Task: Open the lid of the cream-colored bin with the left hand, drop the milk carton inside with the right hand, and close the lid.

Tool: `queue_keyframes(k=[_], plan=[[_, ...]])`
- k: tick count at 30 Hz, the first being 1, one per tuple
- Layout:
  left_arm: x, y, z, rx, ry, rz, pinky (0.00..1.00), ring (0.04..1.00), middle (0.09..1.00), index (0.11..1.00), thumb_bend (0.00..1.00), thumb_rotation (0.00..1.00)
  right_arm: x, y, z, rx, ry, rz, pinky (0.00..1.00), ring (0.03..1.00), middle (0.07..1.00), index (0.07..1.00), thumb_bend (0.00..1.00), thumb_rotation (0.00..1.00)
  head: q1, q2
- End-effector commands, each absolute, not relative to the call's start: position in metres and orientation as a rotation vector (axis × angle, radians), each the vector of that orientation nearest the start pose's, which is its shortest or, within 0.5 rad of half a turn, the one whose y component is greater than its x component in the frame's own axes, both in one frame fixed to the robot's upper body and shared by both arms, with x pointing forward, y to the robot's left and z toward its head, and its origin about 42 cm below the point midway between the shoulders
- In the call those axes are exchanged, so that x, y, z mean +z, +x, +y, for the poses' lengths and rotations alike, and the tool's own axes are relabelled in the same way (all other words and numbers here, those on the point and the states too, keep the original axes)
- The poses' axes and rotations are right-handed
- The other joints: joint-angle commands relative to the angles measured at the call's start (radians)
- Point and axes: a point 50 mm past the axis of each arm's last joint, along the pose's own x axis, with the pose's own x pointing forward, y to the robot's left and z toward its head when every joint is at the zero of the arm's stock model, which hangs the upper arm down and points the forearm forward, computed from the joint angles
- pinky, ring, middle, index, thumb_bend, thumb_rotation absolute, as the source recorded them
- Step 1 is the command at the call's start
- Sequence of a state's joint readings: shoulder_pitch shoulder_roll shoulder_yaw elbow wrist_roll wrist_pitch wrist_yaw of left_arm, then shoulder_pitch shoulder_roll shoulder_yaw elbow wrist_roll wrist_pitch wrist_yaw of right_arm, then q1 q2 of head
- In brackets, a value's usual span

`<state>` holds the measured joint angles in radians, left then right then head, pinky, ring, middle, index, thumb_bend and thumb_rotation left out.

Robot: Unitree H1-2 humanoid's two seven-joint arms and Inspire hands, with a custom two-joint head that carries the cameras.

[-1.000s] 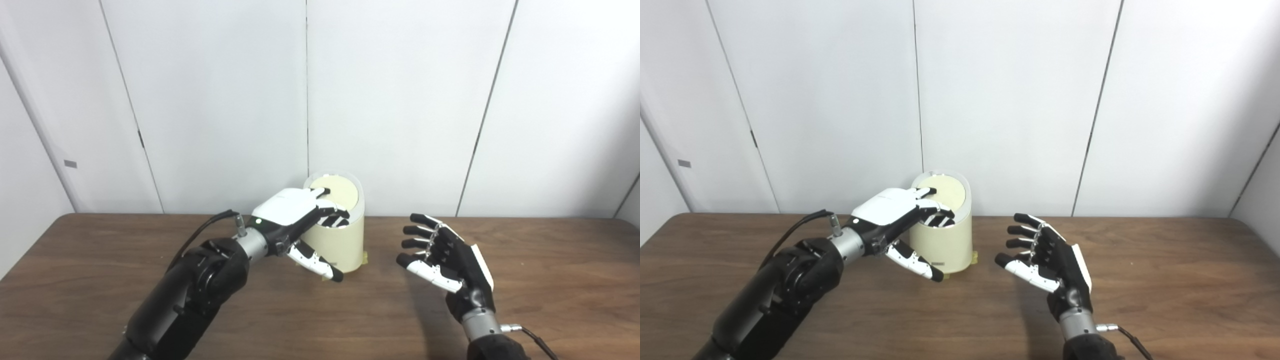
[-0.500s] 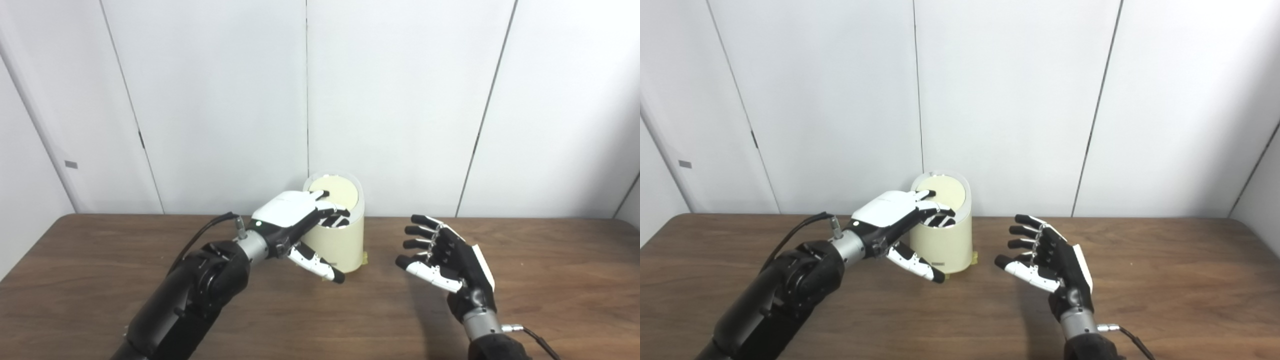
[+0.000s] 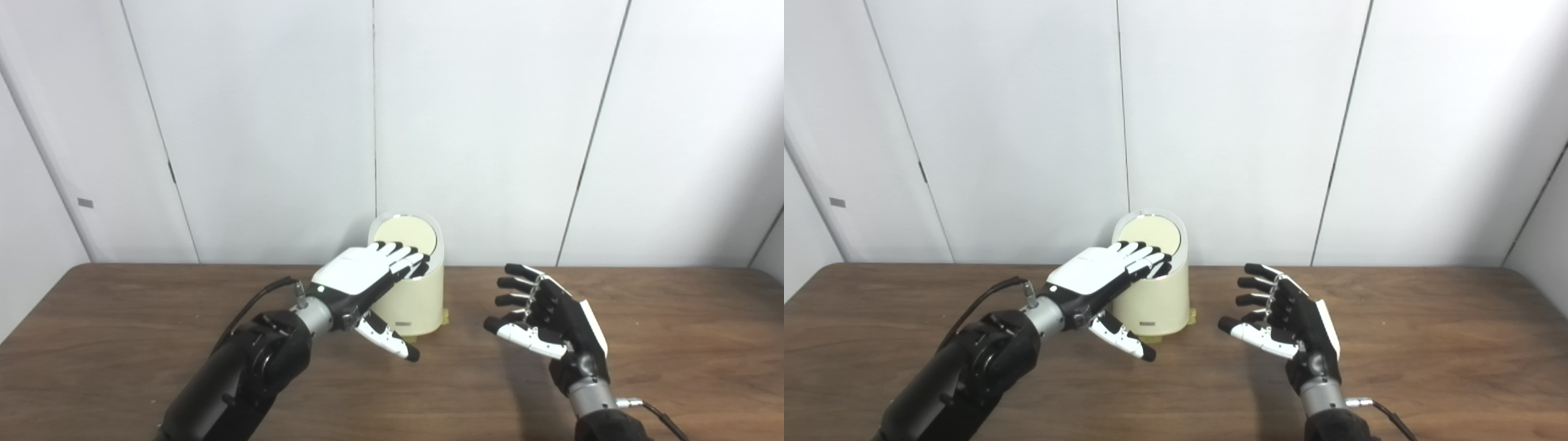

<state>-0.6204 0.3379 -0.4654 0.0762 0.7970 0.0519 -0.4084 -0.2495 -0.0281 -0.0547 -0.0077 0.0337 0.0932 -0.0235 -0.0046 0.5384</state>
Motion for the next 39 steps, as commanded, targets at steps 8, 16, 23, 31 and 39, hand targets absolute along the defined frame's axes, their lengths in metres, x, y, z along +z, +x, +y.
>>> queue_keyframes(k=[8, 16, 23, 31, 39], plan=[[0.226, 0.424, 0.181, -0.53, 1.425, -0.201, 1.0, 1.0, 0.999, 0.987, 0.93, 0.4, 0.191, 0.366, -0.212, -0.006, 0.015, -0.241, 0.42, 0.603, 0.675, 0.696, 0.63, 0.07, 0.002, -0.002], [0.258, 0.42, 0.192, -0.432, 1.424, -0.287, 1.0, 1.0, 1.0, 1.0, 0.88, 0.39, 0.19, 0.368, -0.211, -0.011, 0.022, -0.239, 0.42, 0.602, 0.672, 0.692, 0.63, 0.05, 0.004, -0.006], [0.278, 0.417, 0.201, -0.372, 1.425, -0.343, 1.0, 1.0, 1.0, 0.996, 0.88, 0.4, 0.19, 0.368, -0.211, -0.016, 0.014, -0.244, 0.42, 0.594, 0.671, 0.695, 0.62, 0.05, 0.004, -0.007], [0.307, 0.415, 0.213, -0.226, 1.401, -0.438, 1.0, 1.0, 1.0, 1.0, 0.85, 0.41, 0.189, 0.369, -0.211, -0.014, 0.007, -0.245, 0.43, 0.606, 0.678, 0.699, 0.62, 0.07, 0.008, -0.008], [0.307, 0.406, 0.225, -0.139, 1.269, -0.481, 1.0, 1.0, 1.0, 1.0, 0.81, 0.35, 0.189, 0.369, -0.212, -0.013, 0.016, -0.25, 0.42, 0.599, 0.675, 0.695, 0.63, 0.06, 0.009, -0.008]])
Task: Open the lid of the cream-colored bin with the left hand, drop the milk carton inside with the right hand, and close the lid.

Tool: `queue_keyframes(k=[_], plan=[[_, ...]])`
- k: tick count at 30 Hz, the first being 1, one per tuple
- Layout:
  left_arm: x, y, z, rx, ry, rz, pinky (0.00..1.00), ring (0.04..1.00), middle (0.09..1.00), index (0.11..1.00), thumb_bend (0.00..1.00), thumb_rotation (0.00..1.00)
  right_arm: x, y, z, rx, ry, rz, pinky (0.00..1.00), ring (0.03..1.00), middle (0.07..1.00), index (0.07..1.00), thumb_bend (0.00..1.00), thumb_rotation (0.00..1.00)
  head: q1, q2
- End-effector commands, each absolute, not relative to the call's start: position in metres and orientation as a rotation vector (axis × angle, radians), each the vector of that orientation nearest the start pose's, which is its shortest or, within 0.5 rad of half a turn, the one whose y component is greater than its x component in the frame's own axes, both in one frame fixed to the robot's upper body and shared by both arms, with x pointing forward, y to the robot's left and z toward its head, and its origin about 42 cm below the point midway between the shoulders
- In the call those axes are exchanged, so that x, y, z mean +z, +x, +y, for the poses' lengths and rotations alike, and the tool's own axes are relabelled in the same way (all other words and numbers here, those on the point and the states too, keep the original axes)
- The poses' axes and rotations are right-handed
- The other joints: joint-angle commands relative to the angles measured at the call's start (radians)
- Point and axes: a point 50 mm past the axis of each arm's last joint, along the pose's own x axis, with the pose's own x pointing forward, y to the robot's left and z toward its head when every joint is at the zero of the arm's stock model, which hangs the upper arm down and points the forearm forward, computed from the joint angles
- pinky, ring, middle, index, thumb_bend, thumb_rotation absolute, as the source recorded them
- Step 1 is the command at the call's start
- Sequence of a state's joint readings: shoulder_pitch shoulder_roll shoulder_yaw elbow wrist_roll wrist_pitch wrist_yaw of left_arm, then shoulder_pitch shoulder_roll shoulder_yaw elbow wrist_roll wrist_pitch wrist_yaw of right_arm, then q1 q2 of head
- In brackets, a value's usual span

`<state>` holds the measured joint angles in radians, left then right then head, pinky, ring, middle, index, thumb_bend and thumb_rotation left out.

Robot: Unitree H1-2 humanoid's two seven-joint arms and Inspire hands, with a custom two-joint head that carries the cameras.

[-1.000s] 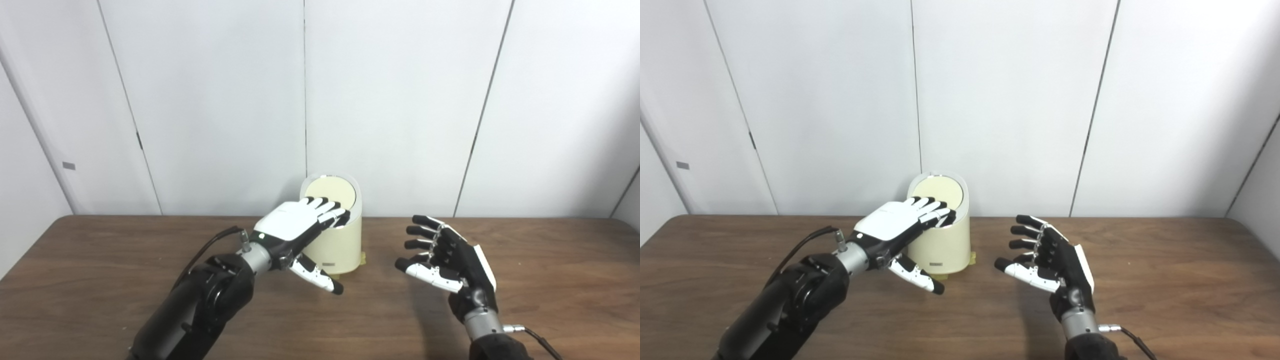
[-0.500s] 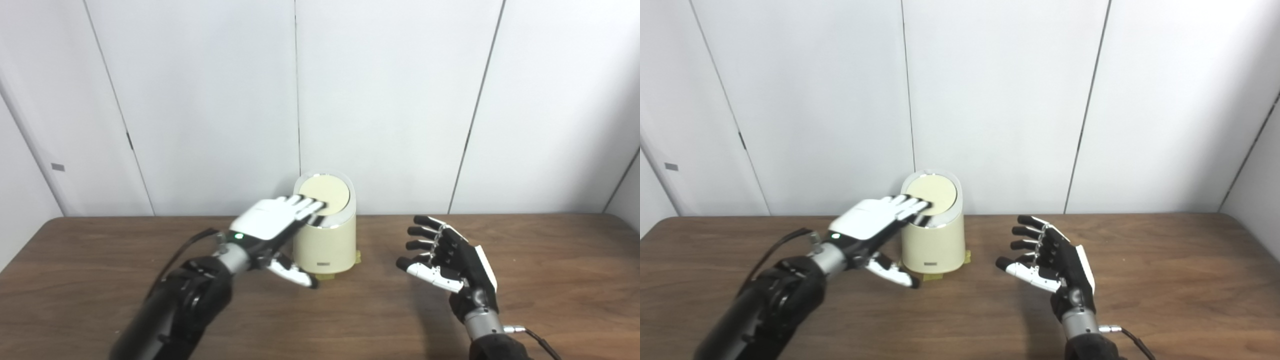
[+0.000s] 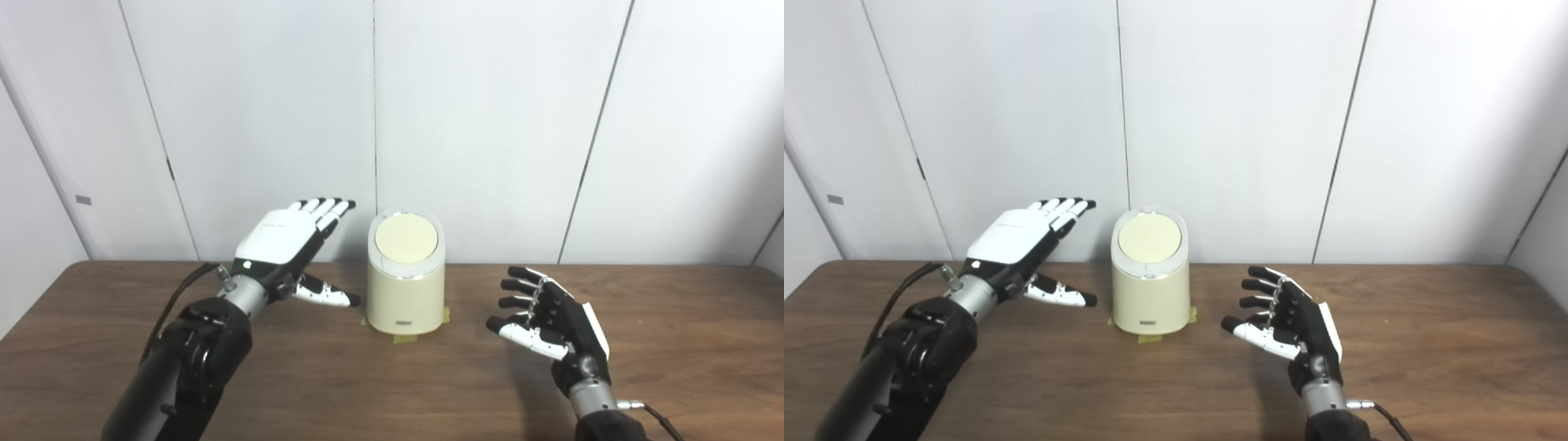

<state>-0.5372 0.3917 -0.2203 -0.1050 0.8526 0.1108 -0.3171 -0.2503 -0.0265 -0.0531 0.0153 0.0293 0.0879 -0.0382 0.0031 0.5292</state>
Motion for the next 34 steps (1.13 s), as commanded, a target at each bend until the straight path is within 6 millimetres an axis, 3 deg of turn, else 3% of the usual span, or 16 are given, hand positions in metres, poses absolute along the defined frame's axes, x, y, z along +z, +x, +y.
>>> queue_keyframes(k=[1, 4, 7, 11, 15, 20, 23, 27, 34], plan=[[0.304, 0.404, 0.227, -0.142, 1.215, -0.48, 0.9, 0.99, 0.974, 0.968, 0.79, 0.32, 0.189, 0.369, -0.212, -0.013, 0.014, -0.252, 0.42, 0.6, 0.673, 0.693, 0.63, 0.06, 0.0, 0.001], [0.284, 0.396, 0.233, -0.14, 0.994, -0.455, 0.7, 0.859, 0.896, 0.897, 0.75, 0.25, 0.19, 0.369, -0.213, -0.01, 0.006, -0.26, 0.43, 0.602, 0.672, 0.691, 0.64, 0.07, -0.002, 0.002], [0.265, 0.39, 0.237, -0.12, 0.833, -0.429, 0.64, 0.786, 0.841, 0.856, 0.73, 0.22, 0.191, 0.368, -0.213, -0.007, 0.011, -0.264, 0.42, 0.587, 0.669, 0.692, 0.66, 0.07, -0.004, 0.001], [0.228, 0.377, 0.242, -0.073, 0.505, -0.368, 0.52, 0.624, 0.699, 0.743, 0.72, 0.09, 0.192, 0.365, -0.213, -0.003, 0.004, -0.268, 0.41, 0.573, 0.666, 0.691, 0.65, 0.05, -0.005, 0.001], [0.195, 0.359, 0.245, -0.02, 0.317, -0.317, 0.46, 0.545, 0.615, 0.688, 0.68, 0.1, 0.19, 0.364, -0.216, 0.0, 0.002, -0.282, 0.42, 0.573, 0.671, 0.696, 0.67, 0.07, -0.01, 0.001], [0.172, 0.346, 0.25, -0.02, 0.24, -0.316, 0.49, 0.574, 0.639, 0.677, 0.63, 0.14, 0.189, 0.362, -0.219, 0.016, 0.006, -0.307, 0.42, 0.58, 0.678, 0.706, 0.71, 0.13, -0.015, -0.001], [0.166, 0.342, 0.252, -0.017, 0.207, -0.309, 0.57, 0.649, 0.68, 0.698, 0.66, 0.19, 0.187, 0.36, -0.221, 0.03, -0.004, -0.325, 0.45, 0.585, 0.688, 0.718, 0.74, 0.18, -0.02, -0.001], [0.161, 0.339, 0.249, -0.02, 0.178, -0.293, 0.62, 0.697, 0.724, 0.728, 0.67, 0.21, 0.185, 0.359, -0.223, 0.033, -0.005, -0.332, 0.48, 0.603, 0.738, 0.741, 0.8, 0.21, -0.011, -0.002], [0.159, 0.339, 0.246, -0.047, 0.19, -0.28, 0.64, 0.723, 0.759, 0.765, 0.73, 0.26, 0.183, 0.359, -0.224, 0.024, -0.026, -0.325, 0.49, 0.6, 0.755, 0.744, 0.79, 0.22, -0.007, -0.003]])
